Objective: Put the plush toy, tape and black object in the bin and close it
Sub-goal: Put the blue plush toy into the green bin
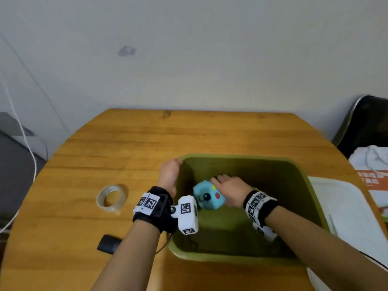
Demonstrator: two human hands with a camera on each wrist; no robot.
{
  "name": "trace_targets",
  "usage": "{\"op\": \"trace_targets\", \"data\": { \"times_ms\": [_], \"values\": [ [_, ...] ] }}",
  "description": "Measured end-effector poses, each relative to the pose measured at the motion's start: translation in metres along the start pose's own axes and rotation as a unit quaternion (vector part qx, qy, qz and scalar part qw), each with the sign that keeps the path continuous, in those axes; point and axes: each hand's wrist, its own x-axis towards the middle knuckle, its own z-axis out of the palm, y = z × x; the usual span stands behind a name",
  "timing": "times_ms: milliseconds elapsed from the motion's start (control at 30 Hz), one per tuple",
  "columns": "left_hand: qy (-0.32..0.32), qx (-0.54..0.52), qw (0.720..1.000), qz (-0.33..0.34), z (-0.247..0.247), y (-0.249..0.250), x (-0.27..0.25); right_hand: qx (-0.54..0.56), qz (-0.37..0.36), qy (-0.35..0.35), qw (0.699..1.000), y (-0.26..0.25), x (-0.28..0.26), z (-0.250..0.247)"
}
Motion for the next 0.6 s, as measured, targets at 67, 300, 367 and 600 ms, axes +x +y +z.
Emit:
{"op": "trace_targets", "data": {
  "times_ms": [67, 300, 367, 600],
  "values": [
    [0.011, 0.013, 1.0, 0.019, 0.001, -0.002, 0.001, -0.025, -0.005, -0.001, 1.0, -0.006, 0.011, 0.008],
    [0.013, 0.002, 1.0, 0.015, -0.001, -0.002, 0.009, -0.034, 0.03, 0.009, 0.999, -0.025, 0.022, 0.032],
    [0.01, -0.006, 1.0, 0.019, 0.0, -0.003, 0.007, -0.041, 0.039, 0.014, 0.998, -0.026, 0.023, 0.034],
    [-0.067, -0.138, 0.988, -0.007, -0.043, 0.008, 0.002, 0.02, 0.096, -0.056, 0.994, -0.028, 0.011, -0.017]
  ]
}}
